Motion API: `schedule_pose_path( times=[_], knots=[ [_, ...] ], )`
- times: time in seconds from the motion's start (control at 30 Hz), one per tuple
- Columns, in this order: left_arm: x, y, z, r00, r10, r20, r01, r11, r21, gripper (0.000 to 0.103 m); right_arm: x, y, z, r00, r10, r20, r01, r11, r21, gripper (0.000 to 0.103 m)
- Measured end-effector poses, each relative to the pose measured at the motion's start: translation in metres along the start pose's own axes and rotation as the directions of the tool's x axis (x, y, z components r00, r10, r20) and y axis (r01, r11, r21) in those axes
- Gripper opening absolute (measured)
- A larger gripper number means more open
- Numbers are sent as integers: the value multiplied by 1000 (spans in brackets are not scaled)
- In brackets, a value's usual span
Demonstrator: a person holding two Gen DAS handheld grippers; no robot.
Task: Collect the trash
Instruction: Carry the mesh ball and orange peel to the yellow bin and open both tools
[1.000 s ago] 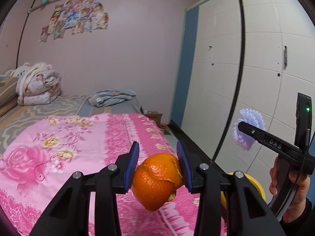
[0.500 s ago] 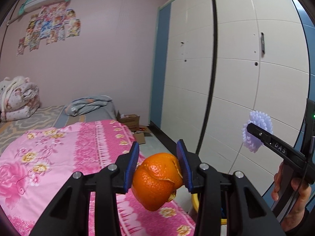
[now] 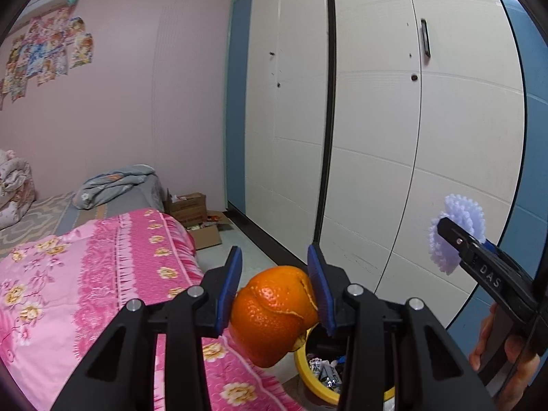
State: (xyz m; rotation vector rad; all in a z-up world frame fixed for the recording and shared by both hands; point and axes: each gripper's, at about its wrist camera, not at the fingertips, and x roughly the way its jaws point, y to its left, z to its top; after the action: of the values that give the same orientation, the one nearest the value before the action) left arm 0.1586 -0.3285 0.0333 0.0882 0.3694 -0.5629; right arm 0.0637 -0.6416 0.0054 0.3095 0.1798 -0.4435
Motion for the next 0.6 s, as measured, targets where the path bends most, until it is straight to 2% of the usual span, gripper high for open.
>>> schedule_pose_path(
  times=[0.3,0.6],
  knots=[
    [93,-33,-19,989,-49,-143,57,997,50,38,50,-23,-35,988,-117,-103,123,991,50,62],
    [158,-50,-63,954,-107,-280,125,991,46,38,80,-42,-77,969,-170,-181,189,978,91,63]
  ],
)
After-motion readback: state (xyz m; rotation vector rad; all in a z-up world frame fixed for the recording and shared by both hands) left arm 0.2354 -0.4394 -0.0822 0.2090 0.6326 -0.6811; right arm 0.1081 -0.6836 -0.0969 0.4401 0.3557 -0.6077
